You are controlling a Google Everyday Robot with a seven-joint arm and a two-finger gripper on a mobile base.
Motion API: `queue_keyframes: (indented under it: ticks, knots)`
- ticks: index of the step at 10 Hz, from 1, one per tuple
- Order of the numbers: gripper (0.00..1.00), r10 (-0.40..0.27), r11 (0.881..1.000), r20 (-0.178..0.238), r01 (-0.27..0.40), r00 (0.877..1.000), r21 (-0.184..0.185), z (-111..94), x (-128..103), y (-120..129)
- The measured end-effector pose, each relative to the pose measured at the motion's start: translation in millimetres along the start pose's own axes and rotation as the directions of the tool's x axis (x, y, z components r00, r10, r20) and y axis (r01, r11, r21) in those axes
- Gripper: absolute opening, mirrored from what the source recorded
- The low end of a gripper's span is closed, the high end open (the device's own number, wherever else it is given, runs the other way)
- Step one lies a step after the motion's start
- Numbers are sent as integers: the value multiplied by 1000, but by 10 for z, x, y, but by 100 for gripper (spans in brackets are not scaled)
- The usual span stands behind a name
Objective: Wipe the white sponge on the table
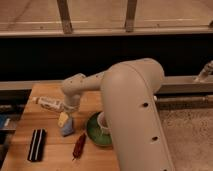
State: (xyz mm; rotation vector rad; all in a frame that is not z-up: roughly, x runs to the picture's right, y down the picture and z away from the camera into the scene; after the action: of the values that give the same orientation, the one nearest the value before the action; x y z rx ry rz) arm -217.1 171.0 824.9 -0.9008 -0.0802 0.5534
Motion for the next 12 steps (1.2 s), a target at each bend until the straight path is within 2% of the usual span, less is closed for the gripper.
queue_keyframes:
  ticks: [2, 6, 10, 12]
  knots:
    - [80, -4, 1000, -2, 4, 1000, -30, 124, -26, 14]
    - [79, -17, 998, -5, 16, 1000, -64, 281, -71, 66]
    - [42, -35, 998, -23, 34, 999, -50, 278, -99, 144]
    - [20, -33, 999, -26, 32, 999, -41, 235, -78, 144]
